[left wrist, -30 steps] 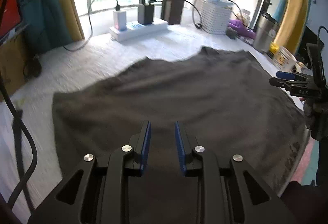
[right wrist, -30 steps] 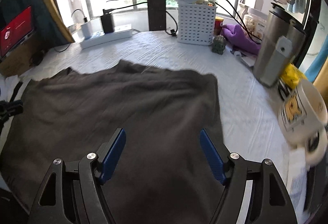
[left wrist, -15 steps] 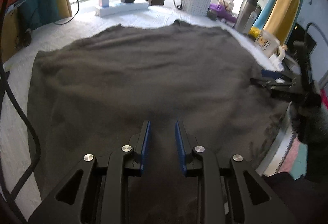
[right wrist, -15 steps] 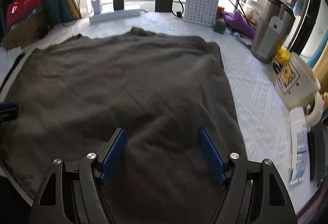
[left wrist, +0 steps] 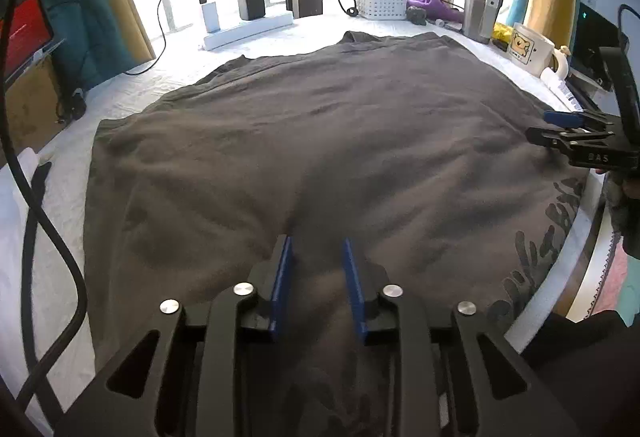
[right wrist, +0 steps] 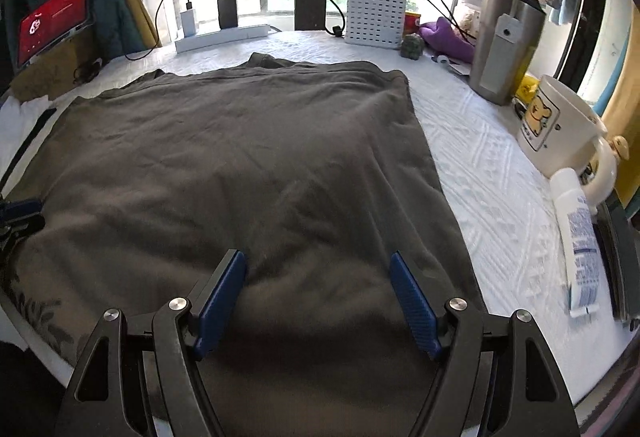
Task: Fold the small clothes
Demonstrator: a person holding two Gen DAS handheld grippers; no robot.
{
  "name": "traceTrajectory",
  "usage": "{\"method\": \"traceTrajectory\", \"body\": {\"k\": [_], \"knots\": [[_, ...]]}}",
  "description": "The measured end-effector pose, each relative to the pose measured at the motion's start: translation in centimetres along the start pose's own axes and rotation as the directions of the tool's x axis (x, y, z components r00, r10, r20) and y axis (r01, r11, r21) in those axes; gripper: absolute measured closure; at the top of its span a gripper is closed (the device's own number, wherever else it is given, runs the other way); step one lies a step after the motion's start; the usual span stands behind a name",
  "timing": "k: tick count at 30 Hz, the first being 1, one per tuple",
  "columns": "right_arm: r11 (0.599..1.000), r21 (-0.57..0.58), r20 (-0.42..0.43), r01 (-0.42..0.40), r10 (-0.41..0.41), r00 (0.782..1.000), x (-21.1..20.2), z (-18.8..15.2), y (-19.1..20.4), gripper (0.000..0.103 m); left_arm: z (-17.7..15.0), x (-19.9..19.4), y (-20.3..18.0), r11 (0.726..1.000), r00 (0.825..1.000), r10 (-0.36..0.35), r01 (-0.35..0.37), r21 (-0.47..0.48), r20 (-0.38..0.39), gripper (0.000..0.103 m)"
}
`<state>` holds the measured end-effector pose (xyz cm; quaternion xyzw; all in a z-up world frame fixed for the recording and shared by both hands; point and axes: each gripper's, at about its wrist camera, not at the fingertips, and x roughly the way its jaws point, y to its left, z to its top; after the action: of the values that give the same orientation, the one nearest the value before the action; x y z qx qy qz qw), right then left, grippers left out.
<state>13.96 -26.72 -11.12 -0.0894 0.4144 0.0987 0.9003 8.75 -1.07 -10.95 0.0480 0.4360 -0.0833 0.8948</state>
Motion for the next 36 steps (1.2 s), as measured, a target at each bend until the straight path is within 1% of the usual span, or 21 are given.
{"method": "traceTrajectory", "body": {"k": [2, 5, 7, 9, 12, 15, 18, 21, 25, 29, 33, 36], "knots": [[1.000, 0.006, 0.005, 0.007, -0.007, 1.000, -0.4, -0.5, -0.3, 0.027, -0.1, -0.2, -0.2, 1.000, 1.000, 0.005, -0.005, 0.000, -0.011, 0.075], [1.000, 0.020, 0.011, 0.021, -0.021, 1.000, -1.0, -1.2, -0.9, 0.027, -0.4, -0.8, -0.8, 1.000, 1.000, -0.018, 0.018, 0.015, -0.021, 0.075], [0.999, 0.039, 0.020, 0.018, -0.019, 1.000, -1.4, -1.7, -1.4, 0.027, -0.9, -1.0, -1.1, 0.999, 0.999, -0.020, 0.020, 0.033, -0.027, 0.075], [0.998, 0.052, 0.025, 0.020, -0.022, 0.999, -1.9, -2.2, -1.9, 0.026, -1.3, -1.1, -0.9, 1.000, 0.999, -0.022, 0.023, 0.010, -0.038, 0.074], [0.997, 0.076, 0.034, 0.030, -0.032, 0.999, -2.6, -3.1, -2.7, 0.026, -1.5, -1.6, -0.9, 1.000, 0.999, -0.016, 0.016, 0.003, -0.043, 0.074], [0.992, 0.126, 0.054, 0.020, -0.027, 0.998, -3.8, -3.7, -4.0, 0.026, -1.3, -2.5, -1.2, 1.000, 1.000, -0.009, 0.010, 0.017, -0.030, 0.074], [0.985, 0.174, 0.079, 0.006, -0.020, 0.997, -5.3, -4.4, -5.3, 0.020, -0.9, -3.2, -1.4, 1.000, 1.000, -0.017, 0.017, 0.013, -0.009, 0.074], [0.983, 0.183, 0.092, 0.001, -0.018, 0.996, -6.3, -5.0, -5.8, 0.019, -0.3, -4.4, -1.7, 1.000, 0.999, -0.023, 0.023, 0.010, 0.029, 0.074], [0.974, 0.226, 0.098, -0.025, 0.003, 0.995, -7.2, -6.0, -6.6, 0.019, 0.4, -5.7, -1.6, 1.000, 0.997, -0.018, 0.018, 0.004, 0.074, 0.074], [0.958, 0.275, 0.090, -0.077, 0.054, 0.994, -7.3, -7.3, -7.0, 0.019, 0.9, -6.7, -1.1, 1.000, 0.995, -0.006, 0.008, -0.021, 0.101, 0.074], [0.954, 0.280, 0.085, -0.111, 0.091, 0.992, -7.2, -8.1, -6.5, 0.019, 0.9, -7.0, -0.4, 0.999, 0.994, 0.001, 0.004, -0.049, 0.108, 0.072], [0.947, 0.289, 0.089, -0.137, 0.116, 0.989, -6.6, -8.0, -6.1, 0.019, 0.8, -7.0, -0.2, 0.998, 0.994, 0.003, 0.004, -0.060, 0.106, 0.070]]}}
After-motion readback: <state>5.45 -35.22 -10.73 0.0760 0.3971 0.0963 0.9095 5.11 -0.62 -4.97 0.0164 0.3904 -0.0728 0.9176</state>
